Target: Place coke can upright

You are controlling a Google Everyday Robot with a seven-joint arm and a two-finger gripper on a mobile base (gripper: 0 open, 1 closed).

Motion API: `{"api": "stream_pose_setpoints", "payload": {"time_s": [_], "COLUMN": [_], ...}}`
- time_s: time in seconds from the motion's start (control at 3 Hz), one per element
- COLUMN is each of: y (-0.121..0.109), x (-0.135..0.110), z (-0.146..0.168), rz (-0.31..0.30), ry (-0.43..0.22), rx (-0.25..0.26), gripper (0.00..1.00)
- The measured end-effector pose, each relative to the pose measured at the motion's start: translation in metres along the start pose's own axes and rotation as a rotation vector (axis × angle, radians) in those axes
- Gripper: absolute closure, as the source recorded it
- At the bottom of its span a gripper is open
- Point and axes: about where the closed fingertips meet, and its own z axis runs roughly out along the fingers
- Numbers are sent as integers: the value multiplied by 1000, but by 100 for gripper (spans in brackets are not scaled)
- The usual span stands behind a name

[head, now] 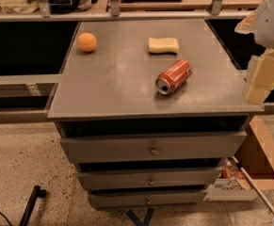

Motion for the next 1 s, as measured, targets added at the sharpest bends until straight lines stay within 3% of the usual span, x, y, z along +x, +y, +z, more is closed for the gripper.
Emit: {"api": "stream_pose_setpoints", "payload": {"time_s": [0.33,1.0], "y": [-26,-68], "x": [-6,-30], "z": [31,93], "rz": [-166,-532], "ry": [37,33], "rx": [-61,-129], "gripper": [0,0]}}
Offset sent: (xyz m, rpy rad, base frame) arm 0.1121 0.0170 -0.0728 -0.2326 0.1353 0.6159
